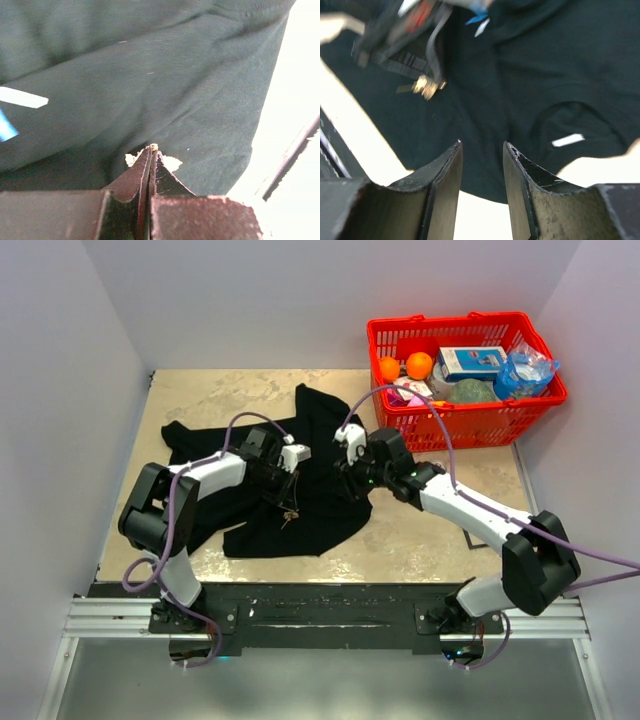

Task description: Remove the brooch from the garment

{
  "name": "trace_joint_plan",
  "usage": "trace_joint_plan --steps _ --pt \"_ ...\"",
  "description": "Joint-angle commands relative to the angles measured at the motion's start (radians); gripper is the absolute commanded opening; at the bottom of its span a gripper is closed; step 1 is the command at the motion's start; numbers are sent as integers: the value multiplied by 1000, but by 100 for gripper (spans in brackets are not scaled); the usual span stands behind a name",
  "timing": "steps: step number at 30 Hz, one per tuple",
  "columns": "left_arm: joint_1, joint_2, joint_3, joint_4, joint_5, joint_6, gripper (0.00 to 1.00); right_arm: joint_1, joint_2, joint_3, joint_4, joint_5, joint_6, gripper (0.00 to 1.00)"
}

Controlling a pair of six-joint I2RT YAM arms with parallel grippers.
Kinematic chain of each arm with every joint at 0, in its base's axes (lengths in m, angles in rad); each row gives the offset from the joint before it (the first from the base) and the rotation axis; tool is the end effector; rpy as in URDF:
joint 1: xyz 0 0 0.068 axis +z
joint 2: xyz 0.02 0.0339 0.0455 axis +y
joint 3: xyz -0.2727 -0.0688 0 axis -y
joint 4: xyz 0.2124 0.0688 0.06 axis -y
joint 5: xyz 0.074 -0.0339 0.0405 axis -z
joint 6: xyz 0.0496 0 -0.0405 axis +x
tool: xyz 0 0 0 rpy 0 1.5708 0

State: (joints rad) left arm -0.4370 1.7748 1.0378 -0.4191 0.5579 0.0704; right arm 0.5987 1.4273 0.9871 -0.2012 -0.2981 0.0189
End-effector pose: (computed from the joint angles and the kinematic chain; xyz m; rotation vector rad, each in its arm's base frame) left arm 0.2785 -0.1591 0.1760 0.8381 2.5819 -0.8670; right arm 0.2363 0.1789 0.2745 -0.8074 2.1128 0.6663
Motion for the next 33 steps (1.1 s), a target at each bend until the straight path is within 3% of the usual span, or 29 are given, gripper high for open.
trace_joint_plan --steps 1,5,14,17,21,23,25,33 --pt "63 38 18 5 175 -61 0 96 -19 -68 86 5 -143 43" --pt "87 43 33 2 240 -63 0 136 -5 -73 108 10 -181 44" --pt "127 -31 24 95 300 -273 0 299 -13 -123 269 128 -295 50" --pt "127 -43 41 88 258 -340 0 357 -11 -156 327 172 -382 58" --pt "127 -67 50 77 195 -405 0 432 -11 -194 435 319 -471 82" --pt "126 -75 51 62 168 -432 0 438 11 -186 457 347 -511 87" --pt "127 -89 51 59 143 -442 0 443 31 -176 465 353 -539 91" --pt "126 -109 54 49 135 -460 0 443 99 -148 497 373 -545 91"
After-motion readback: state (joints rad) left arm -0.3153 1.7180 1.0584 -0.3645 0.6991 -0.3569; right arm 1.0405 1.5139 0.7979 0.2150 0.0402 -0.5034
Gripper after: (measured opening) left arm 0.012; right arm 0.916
